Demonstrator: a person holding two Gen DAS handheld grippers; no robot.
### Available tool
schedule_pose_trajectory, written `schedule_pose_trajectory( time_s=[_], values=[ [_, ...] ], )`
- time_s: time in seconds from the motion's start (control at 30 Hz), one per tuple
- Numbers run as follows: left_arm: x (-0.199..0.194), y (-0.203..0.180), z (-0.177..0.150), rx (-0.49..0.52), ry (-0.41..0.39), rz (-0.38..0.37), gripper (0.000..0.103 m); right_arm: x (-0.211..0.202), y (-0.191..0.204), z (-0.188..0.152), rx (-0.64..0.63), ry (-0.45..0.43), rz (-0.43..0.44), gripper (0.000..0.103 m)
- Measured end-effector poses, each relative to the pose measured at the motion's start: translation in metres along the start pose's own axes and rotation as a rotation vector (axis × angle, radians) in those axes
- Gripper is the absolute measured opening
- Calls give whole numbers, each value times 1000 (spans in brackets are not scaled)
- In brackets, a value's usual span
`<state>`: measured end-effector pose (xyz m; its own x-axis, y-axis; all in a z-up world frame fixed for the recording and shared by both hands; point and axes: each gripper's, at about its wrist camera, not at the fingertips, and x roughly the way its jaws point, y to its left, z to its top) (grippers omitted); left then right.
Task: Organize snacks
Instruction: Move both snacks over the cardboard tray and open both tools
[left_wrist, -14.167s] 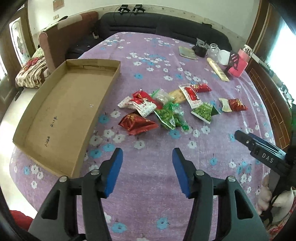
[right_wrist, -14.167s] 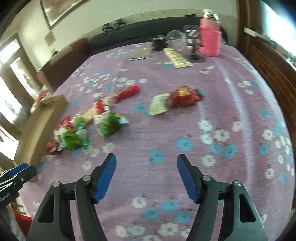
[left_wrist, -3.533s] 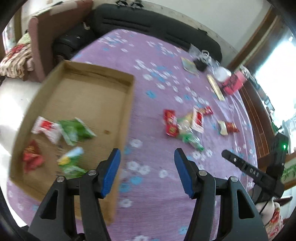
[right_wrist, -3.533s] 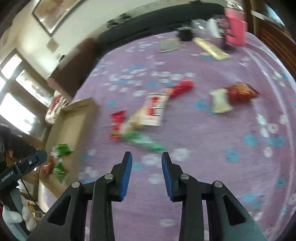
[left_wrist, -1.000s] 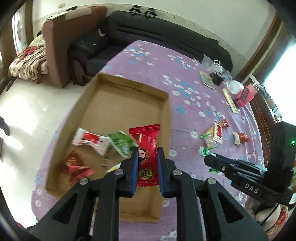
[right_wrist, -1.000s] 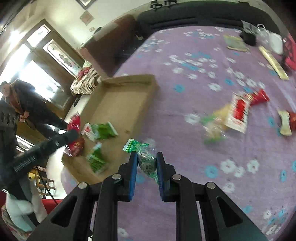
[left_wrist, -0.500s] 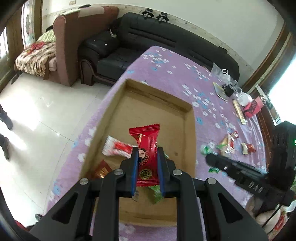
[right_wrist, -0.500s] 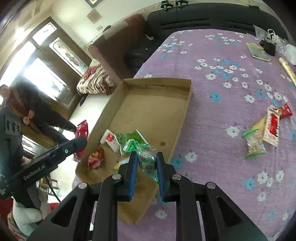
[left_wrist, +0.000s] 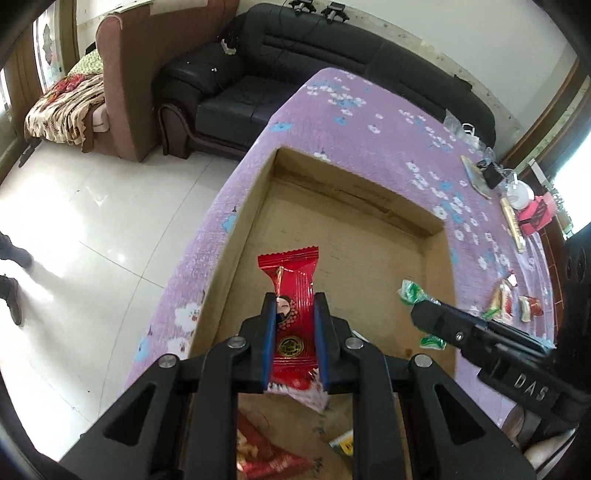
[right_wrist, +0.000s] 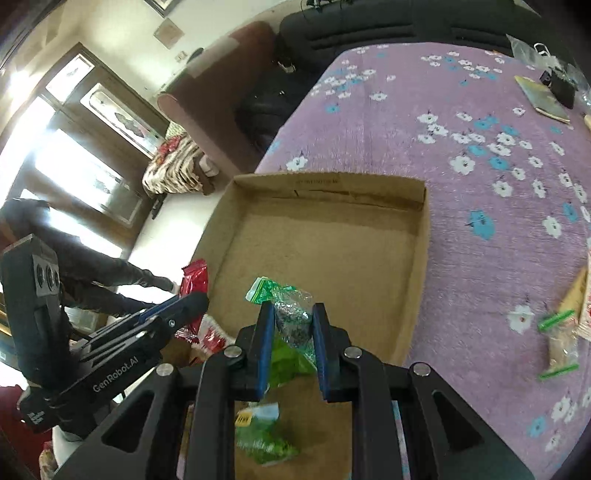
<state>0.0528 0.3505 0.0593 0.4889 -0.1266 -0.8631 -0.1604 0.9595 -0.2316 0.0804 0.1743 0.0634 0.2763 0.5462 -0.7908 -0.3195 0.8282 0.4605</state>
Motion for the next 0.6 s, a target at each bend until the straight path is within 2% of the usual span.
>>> schedule_pose_trajectory(
  time_s=[0.23, 0.37, 0.47, 0.6],
  values=[
    [14, 8, 0, -14, 18, 15, 22, 22, 0, -3, 1, 28, -47, 19],
    [16, 8, 0, -17, 16, 5, 37, 24, -2, -5, 2, 11, -76, 21],
    [11, 0, 2, 7, 6, 4, 40, 21, 1, -4, -14, 3, -85, 22],
    [1, -9, 2, 25, -18, 20, 56, 15, 4, -4, -33, -10, -80, 23]
  ],
)
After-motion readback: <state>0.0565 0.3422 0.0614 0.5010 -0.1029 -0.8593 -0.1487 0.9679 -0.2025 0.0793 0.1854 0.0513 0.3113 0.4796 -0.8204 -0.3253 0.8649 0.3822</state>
